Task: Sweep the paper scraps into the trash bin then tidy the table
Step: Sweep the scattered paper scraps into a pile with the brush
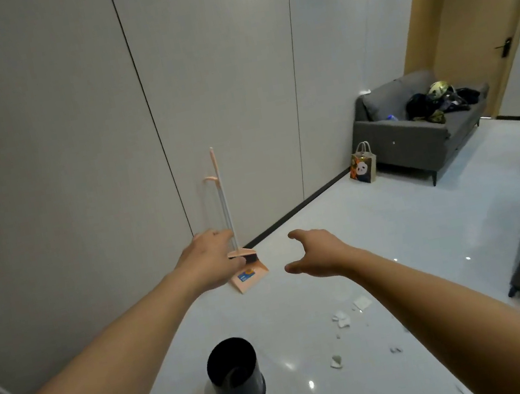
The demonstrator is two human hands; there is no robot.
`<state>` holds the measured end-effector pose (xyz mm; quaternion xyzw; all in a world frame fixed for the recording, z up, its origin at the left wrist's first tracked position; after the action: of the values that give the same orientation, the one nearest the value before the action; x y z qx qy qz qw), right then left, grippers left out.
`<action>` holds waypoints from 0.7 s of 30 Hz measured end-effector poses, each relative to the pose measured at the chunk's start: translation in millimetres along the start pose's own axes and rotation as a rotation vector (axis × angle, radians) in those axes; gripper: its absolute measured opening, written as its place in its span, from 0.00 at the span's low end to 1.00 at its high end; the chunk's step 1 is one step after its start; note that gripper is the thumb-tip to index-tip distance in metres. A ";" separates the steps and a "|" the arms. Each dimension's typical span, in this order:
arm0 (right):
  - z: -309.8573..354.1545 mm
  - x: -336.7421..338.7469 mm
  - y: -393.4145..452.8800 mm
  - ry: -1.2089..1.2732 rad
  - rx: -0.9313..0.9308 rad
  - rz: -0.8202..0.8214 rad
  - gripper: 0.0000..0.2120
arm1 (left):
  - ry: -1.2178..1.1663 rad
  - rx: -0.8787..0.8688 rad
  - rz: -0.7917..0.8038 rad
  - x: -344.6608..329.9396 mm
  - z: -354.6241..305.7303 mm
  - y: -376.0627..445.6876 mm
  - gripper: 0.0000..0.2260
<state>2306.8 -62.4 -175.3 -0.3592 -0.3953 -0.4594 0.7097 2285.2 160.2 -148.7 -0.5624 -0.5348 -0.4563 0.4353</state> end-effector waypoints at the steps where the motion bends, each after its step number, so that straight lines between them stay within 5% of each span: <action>1: -6.4 4.3 30.0 0.007 0.011 0.002 0.38 | 0.023 0.004 0.005 -1.1 2.5 25.8 0.29; 10: -32.1 51.9 264.0 0.146 0.069 0.057 0.41 | 0.047 0.104 0.012 19.7 39.4 232.1 0.30; 21: -88.5 19.1 485.6 0.230 -0.041 0.155 0.33 | -0.020 0.071 0.117 -41.6 85.8 490.4 0.29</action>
<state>2786.8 8.6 -267.5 -0.3480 -0.2729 -0.4493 0.7763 2778.6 211.5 -207.7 -0.5814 -0.5211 -0.4052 0.4757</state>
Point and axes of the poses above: each hand's wrist, its own y-axis towards the middle knuckle, its own x-axis out of the back of the hand, z = x × y, the point moved 2 cm from there along y, towards the middle knuckle, and after that the axes turned 5 degrees about z, right-handed, at the moved point
